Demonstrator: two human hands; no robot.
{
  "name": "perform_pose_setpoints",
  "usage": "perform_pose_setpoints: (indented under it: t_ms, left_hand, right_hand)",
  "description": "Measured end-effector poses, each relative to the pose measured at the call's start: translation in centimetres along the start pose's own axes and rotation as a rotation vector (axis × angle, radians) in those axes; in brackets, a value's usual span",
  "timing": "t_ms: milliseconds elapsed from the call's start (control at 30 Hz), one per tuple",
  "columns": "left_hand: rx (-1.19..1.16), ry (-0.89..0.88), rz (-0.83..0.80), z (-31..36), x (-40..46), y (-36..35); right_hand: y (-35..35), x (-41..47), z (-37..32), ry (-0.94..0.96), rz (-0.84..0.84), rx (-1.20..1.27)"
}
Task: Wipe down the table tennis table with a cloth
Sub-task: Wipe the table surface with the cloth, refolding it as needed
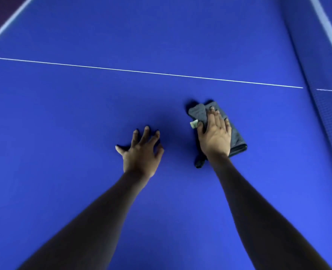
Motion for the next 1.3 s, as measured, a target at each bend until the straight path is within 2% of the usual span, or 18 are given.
perform_pose_setpoints:
  t_ms: [67,133,267,333,400,567,767,900,1100,1300]
  left_hand:
    - [-0.019,0.002,-0.070,0.0,0.0,0.5]
    - [0.061,-0.048,-0.082,0.9,-1.4,0.6]
    - [0.264,-0.360,0.036,6.3,-7.8,-0.9]
    - [0.262,-0.381,0.047,7.7,-9.6,-2.2]
    - [0.214,-0.315,0.026,8.3,-9.8,-2.6]
    - [0.114,-0.194,0.058,8.4,-6.4,-2.7]
    - [0.144,-0.343,0.106,10.7,1.9,-2.4]
    - [0.064,-0.242,0.220,11.8,3.6,-2.3]
    - [0.026,-0.257,0.305,12.0,3.7,-1.7]
    - [0.062,-0.277,0.260,11.4,4.9,-1.0]
  right_hand:
    - [1.7,-5.9,0.9,0.000,0.026,0.010]
    - [3.3,-11.9,1.9,-0.021,0.040,0.014]
    - [6.3,-21.9,3.9,-0.037,0.035,-0.005]
    - [6.9,-23.8,4.6,-0.035,0.032,-0.022]
    - [6.8,-23.8,4.8,-0.044,0.013,-0.036]
    - [5.5,-19.3,4.8,-0.056,0.006,-0.035]
    - [3.2,-6.9,5.0,-0.066,0.057,-0.039]
    - [1.5,2.5,4.9,-0.051,0.084,-0.044]
    - [-0.9,14.6,5.1,-0.030,0.024,-0.037]
    - [-1.3,15.1,5.1,-0.025,0.002,-0.034]
Point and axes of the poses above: each hand's wrist, its own x-axis towards the middle knuckle, its own y-axis out of the back of the hand, z = x × y, the point moved 7 cm from there along x, towards the middle knuckle, and after that the axes turned 6 degrees about -y, right-handed, at the moved point
